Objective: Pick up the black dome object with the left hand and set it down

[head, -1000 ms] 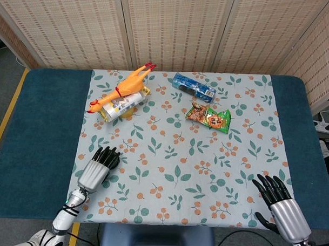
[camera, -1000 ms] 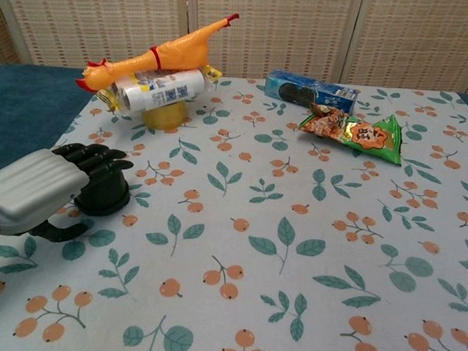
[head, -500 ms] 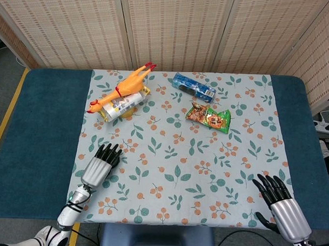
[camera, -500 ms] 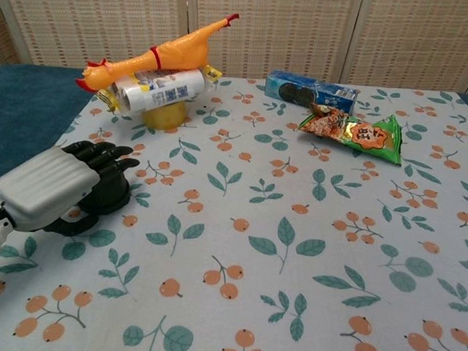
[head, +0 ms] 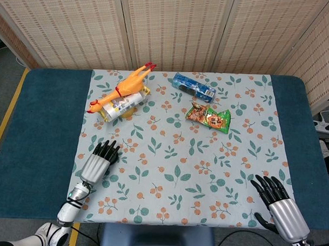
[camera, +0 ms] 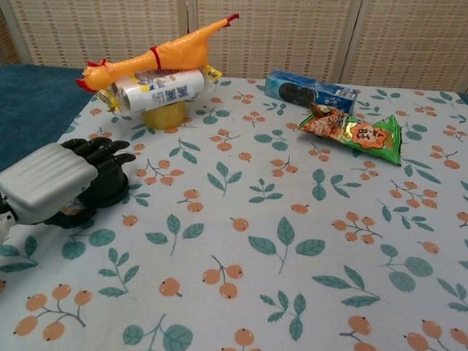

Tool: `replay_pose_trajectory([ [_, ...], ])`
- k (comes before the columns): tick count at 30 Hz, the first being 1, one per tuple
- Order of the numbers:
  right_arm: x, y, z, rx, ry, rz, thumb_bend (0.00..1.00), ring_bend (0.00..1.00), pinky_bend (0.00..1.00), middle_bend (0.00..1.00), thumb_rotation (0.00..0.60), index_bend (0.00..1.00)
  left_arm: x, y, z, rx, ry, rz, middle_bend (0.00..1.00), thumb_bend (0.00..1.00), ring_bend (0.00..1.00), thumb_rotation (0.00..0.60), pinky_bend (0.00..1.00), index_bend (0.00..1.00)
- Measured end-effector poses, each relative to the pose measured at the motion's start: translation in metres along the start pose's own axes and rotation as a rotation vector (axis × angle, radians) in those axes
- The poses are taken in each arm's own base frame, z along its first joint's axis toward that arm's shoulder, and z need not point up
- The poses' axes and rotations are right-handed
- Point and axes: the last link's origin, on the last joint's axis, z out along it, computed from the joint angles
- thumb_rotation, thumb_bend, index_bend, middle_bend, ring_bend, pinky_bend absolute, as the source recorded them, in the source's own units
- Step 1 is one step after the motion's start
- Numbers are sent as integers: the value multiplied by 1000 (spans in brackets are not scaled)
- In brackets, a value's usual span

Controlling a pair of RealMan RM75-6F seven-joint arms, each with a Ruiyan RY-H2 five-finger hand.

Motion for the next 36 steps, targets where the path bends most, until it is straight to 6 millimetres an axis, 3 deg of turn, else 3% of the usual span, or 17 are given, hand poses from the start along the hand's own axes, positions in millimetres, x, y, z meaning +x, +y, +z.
replay_pose_trajectory([
  [3,-1,0,0,2,-4,0,161,0,0,0,600,0,2,-1,1,-14,3,-33,55,504,77,600,345,0],
  [5,-1,-1,0,3,-6,0,161,0,0,0,600,0,3,-3,1,-27,8,-63,167,580,180,600,410,7],
  [9,-1,-1,-1,4,-6,1,161,0,0,0,600,0,6,-8,4,-47,17,-118,282,639,281,600,509,89],
  [13,-1,-2,-1,7,-7,1,161,0,0,0,600,0,6,-15,8,-61,8,-118,305,650,310,600,531,118],
  [18,-1,-3,-2,16,-14,7,161,0,0,0,600,0,1,-16,8,-70,-10,-90,288,578,288,600,550,142],
  [25,-1,-2,-1,16,-17,8,161,0,0,0,600,0,0,-15,12,-78,0,-52,462,580,462,600,738,378],
  [32,-1,-2,-1,19,-24,8,161,0,0,0,600,0,6,-13,12,-80,67,-25,674,815,665,600,928,587],
  [36,-1,-2,-2,21,-26,9,161,0,0,0,600,0,6,-14,11,-80,91,-20,699,840,688,600,950,615],
])
